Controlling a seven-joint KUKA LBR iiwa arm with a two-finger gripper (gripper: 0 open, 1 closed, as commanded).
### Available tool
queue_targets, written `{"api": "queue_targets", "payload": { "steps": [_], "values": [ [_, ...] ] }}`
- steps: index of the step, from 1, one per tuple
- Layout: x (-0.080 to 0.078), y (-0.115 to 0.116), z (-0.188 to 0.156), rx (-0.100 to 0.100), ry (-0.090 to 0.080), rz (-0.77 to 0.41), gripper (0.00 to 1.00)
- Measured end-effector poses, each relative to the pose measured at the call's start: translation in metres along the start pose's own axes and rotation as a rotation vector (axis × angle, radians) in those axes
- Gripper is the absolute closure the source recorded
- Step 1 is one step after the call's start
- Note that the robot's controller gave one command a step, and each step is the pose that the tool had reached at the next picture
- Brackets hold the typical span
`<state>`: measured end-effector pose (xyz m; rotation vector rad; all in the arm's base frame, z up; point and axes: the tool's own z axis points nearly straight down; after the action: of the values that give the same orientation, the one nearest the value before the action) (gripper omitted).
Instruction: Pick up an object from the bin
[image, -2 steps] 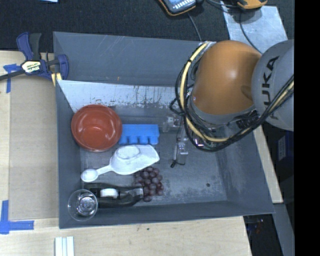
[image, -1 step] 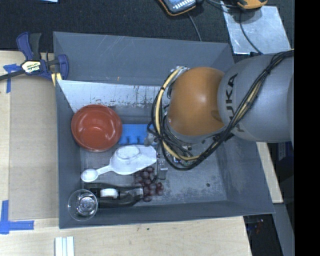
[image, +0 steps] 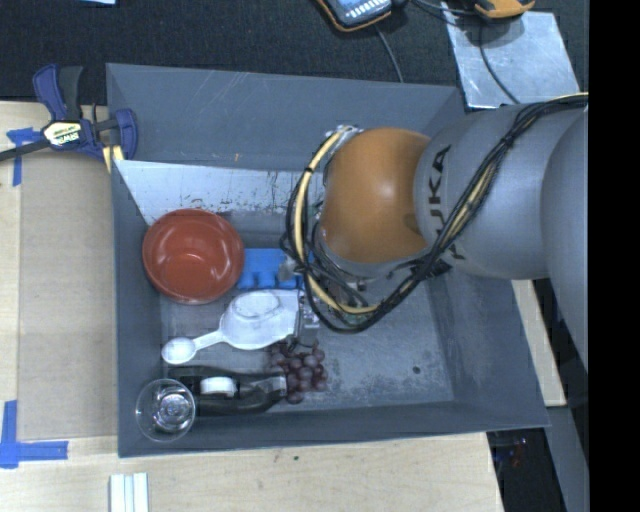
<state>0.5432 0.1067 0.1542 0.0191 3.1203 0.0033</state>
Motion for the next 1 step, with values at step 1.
{"api": "queue_targets", "payload": {
  "steps": [1],
  "values": [
    [-0.0171,0.0194,-0.1158,0.001,0.009,-0.079,0.0]
  ]
}}
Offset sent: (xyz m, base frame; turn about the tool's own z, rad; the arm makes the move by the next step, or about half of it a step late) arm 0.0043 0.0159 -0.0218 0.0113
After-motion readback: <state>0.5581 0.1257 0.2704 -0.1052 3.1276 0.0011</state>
